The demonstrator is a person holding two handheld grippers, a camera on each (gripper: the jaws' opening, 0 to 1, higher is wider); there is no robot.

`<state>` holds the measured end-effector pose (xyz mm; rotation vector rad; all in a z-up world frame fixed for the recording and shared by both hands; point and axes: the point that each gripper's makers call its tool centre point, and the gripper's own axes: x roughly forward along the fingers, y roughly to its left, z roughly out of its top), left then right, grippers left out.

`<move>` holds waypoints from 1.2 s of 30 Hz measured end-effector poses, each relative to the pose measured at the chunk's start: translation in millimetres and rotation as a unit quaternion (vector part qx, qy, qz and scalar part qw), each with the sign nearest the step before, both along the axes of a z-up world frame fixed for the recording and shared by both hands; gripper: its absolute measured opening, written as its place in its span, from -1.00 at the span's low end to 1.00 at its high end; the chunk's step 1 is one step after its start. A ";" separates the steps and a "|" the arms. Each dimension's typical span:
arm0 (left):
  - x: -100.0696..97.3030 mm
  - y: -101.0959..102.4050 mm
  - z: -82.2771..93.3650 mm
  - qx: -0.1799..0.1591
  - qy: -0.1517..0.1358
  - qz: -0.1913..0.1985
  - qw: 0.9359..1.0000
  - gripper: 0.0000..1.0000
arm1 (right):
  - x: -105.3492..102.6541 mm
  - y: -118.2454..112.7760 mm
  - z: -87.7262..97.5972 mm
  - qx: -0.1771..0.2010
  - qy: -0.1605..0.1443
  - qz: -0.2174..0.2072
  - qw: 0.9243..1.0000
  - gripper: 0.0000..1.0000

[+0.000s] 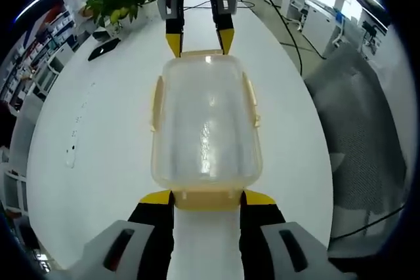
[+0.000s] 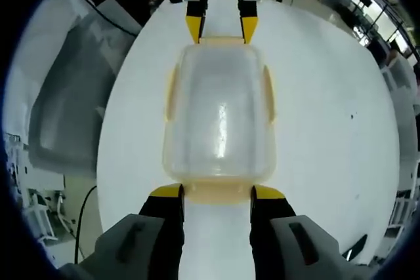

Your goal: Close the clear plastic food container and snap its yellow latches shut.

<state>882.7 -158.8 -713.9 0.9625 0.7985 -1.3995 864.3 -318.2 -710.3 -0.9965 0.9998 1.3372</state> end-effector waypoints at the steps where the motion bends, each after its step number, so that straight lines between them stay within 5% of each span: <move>1: 0.1 0.0 -0.5 0.000 0.000 -0.001 1.000 -0.35 | -0.1 0.2 -0.9 0.000 0.001 0.000 1.000 -0.30; 36: 3.5 1.9 -10.9 0.002 -0.005 -0.007 1.000 -0.34 | 1.6 0.9 -17.8 -0.003 0.009 -0.007 1.000 -0.29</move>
